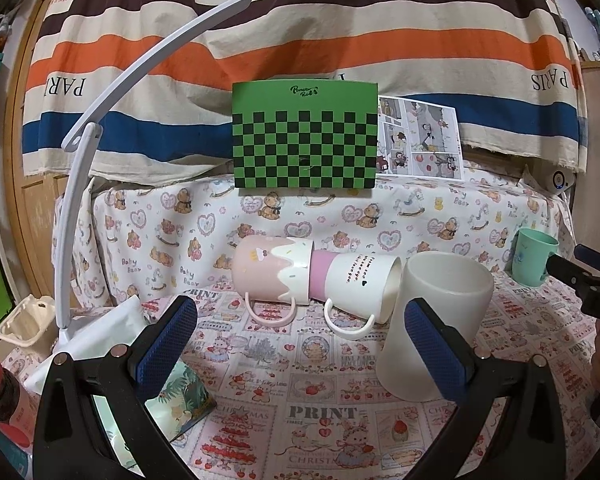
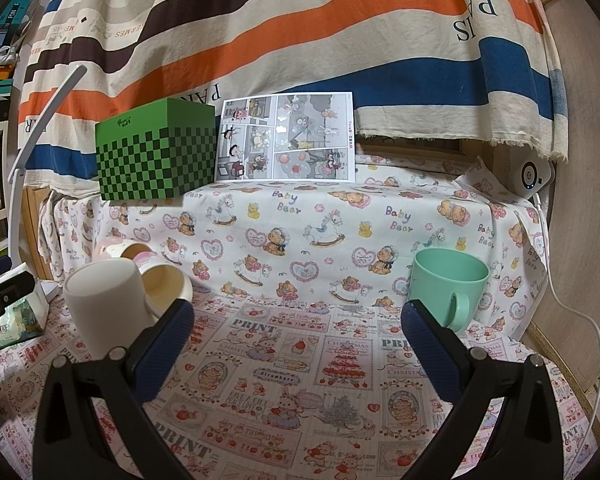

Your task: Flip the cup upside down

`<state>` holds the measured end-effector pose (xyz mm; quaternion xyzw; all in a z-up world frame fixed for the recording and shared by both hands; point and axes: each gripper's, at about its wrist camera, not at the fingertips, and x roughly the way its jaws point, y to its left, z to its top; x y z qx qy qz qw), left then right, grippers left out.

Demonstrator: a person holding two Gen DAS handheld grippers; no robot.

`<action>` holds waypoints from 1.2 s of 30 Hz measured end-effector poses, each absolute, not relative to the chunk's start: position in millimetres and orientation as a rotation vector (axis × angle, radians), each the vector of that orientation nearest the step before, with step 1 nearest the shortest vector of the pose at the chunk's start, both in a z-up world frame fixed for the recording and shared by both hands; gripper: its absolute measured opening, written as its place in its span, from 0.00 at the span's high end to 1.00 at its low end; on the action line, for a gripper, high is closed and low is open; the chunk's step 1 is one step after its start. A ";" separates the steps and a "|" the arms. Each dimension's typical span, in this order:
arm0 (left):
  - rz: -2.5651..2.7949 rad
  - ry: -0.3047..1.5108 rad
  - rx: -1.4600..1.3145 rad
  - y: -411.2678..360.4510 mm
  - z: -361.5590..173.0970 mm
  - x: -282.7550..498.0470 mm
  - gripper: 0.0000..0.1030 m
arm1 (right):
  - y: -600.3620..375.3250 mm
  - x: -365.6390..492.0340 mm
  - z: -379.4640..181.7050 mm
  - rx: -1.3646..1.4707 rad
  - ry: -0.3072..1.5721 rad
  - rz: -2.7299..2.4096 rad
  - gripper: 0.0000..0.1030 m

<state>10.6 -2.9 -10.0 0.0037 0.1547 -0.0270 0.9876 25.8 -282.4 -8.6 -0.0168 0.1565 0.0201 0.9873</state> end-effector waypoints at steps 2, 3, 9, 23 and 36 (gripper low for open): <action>-0.054 0.309 0.009 -2.7 -9.9 10.8 0.00 | -282.7 26.3 -8.8 -0.034 0.315 0.040 0.00; -0.055 0.308 0.010 -2.6 -10.0 10.2 0.00 | -282.4 25.9 -8.6 -0.034 0.315 0.040 0.00; -0.053 0.309 0.009 -1.6 -10.7 10.1 0.00 | -282.4 26.1 -8.6 -0.034 0.315 0.040 0.00; -0.053 0.314 0.007 -0.4 -11.0 11.8 0.00 | -282.5 26.4 -8.7 -0.034 0.317 0.041 0.00; -0.052 0.317 0.005 0.8 -11.5 11.9 0.00 | -282.6 26.9 -8.4 -0.034 0.319 0.042 0.00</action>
